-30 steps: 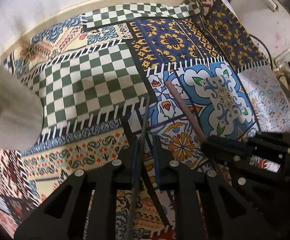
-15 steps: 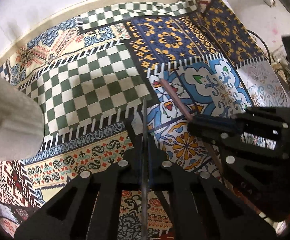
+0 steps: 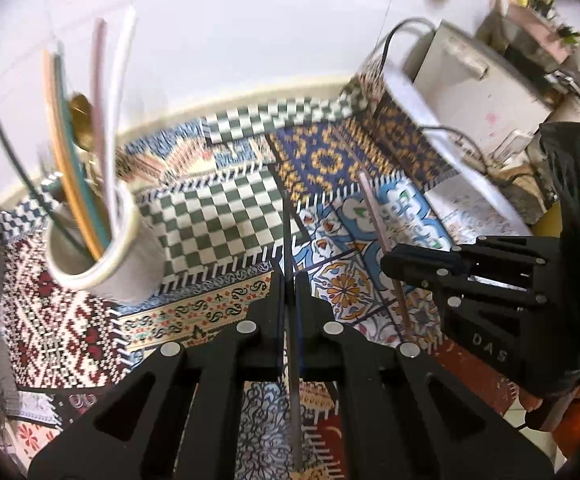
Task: Organize utensils
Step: 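Grasp a dark chopstick with the left tool while the right tool holds the pink chopstick, then carry both chopsticks upright over the white cup and lower them in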
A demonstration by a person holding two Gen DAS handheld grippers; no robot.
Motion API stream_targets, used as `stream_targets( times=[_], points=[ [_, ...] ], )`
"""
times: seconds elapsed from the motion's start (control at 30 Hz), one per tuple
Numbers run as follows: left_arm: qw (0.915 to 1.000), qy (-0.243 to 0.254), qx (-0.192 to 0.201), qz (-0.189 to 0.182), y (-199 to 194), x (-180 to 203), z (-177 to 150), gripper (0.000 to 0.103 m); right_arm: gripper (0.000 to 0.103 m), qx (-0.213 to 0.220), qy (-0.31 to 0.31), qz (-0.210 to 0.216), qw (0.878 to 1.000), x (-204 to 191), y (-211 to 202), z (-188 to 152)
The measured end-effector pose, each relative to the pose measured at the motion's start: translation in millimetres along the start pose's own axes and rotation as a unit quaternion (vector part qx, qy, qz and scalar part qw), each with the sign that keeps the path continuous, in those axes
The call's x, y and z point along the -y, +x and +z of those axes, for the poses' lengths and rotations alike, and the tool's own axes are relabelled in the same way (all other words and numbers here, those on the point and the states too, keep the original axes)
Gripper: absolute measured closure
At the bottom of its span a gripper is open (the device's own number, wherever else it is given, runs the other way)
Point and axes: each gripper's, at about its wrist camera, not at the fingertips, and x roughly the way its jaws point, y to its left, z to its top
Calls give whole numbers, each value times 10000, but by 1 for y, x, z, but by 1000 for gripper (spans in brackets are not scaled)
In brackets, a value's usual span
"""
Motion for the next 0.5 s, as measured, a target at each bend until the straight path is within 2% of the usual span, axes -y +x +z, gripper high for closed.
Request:
stream_targets(
  times=[0.23, 0.5],
  points=[
    [9985, -103, 529, 48, -47, -5, -16, 100, 97, 587, -229, -102, 9980, -29, -45, -1],
    [9938, -309, 1056, 160, -91, -17, -31, 100, 97, 1095, -400, 58, 9932, -64, -82, 6]
  ],
)
